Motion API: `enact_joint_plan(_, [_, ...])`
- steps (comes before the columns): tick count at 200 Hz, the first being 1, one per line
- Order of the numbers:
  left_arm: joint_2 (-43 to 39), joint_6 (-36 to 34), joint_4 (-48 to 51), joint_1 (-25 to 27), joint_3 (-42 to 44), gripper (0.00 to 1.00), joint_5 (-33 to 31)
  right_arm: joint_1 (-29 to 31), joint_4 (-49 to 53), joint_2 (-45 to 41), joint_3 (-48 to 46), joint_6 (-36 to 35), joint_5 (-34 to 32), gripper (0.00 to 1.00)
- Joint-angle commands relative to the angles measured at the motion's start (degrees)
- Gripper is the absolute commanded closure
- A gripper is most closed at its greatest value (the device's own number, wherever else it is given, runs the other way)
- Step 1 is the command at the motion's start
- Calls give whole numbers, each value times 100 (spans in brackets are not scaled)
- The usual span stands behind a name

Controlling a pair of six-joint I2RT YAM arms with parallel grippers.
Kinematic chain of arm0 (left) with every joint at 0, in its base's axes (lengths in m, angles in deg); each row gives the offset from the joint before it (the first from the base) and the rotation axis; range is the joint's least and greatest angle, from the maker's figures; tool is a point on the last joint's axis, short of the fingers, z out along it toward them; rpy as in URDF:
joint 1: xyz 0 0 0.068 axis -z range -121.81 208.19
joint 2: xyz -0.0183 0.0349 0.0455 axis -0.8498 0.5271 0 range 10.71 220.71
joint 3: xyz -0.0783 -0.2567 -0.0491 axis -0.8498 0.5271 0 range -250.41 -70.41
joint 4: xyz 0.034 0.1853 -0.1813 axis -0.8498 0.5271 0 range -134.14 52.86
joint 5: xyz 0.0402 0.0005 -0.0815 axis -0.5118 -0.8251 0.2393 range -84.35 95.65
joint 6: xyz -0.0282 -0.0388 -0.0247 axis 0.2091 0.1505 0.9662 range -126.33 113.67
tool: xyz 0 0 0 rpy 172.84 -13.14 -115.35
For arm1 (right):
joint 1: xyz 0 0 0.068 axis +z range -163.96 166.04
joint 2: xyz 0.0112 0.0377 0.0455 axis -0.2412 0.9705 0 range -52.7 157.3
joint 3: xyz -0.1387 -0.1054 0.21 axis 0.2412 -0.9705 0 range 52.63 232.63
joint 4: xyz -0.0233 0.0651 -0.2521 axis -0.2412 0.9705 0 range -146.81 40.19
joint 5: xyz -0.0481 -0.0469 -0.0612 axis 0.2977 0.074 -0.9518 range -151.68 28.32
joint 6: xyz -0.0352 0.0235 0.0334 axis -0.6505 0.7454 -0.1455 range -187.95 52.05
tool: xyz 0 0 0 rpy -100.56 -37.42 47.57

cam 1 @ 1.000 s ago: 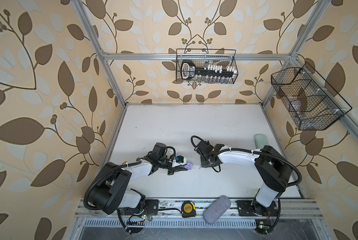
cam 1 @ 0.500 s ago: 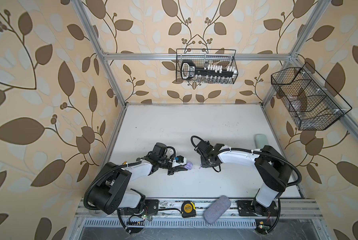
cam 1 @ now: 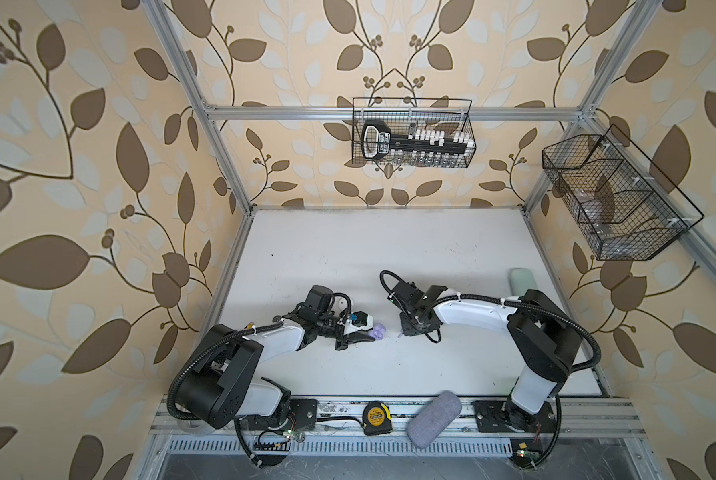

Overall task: Insert the wireless bluetooth earbuds into the charging case
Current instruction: 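Lower the right gripper around the stem of one lavender earbud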

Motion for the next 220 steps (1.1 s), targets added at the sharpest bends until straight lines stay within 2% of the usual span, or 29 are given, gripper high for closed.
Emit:
enact_joint_plan(1, [-18,-99,97,-50,-18,100,111,-53,257,169,112,-153,70,72])
enact_joint_plan(103, [11,-99,172,-50,-66,100,112,-84,417,299,229,-785,240,72])
enact_joint_plan(220, [23,-102,225,-50,-105,100,121,-198,497,246,138,-1009,225,72])
